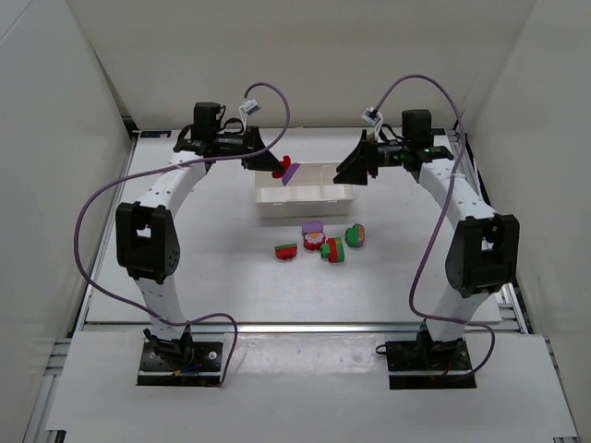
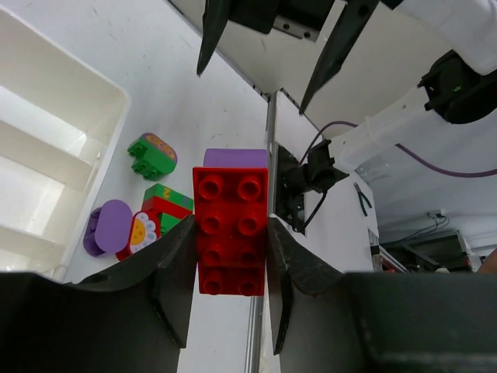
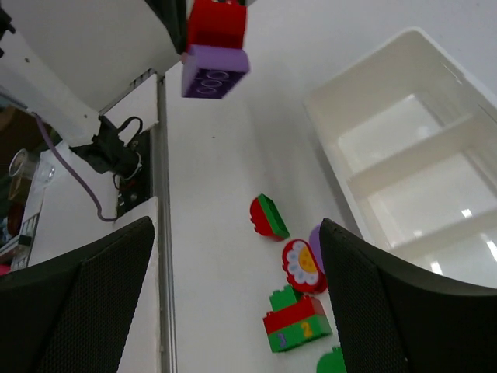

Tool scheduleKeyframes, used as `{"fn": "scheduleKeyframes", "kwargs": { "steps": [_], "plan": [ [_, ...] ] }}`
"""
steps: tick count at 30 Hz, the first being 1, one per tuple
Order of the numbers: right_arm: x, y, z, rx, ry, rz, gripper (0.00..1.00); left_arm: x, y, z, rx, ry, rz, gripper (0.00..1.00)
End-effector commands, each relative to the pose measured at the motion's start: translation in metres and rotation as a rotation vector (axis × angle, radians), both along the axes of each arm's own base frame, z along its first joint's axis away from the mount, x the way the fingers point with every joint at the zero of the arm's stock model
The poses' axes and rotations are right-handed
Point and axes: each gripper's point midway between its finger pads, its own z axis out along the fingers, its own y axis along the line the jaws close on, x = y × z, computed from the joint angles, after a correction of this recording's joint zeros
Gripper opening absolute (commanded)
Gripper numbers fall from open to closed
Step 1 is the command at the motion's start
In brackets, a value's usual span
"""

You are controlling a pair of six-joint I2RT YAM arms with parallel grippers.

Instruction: Sort the legos into containers by color

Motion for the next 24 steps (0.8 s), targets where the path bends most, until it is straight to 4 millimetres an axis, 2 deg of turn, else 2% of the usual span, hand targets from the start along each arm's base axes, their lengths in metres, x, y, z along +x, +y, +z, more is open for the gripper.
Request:
{"fn": "scheduleKeyframes", "kwargs": {
  "steps": [1,6,10,19,24],
  "plan": [
    [0.003,0.022,0.024,0.043,-0.057,0.047,0.89,-0.008,-0.006,0.036,-0.07,-0.06,-0.062,0.15],
    [0.004,0.04,0.013,0.047,-0.029,0.083,0.9,-0.01,-0.009,0.037,-0.08,-0.074,-0.082,0.15],
    [0.008,0.052,0.014,0.057,-0.02,0.101,0.9,-0.012,-0.011,0.038,-0.082,-0.084,-0.089,0.15],
    [0.008,0.077,0.025,0.088,-0.03,0.185,0.9,-0.011,-0.016,0.035,-0.079,-0.099,-0.091,0.15],
    [-0.003,0.087,0.029,0.104,-0.063,0.242,0.9,-0.008,-0.017,0.031,-0.076,-0.104,-0.086,0.15]
  ]
}}
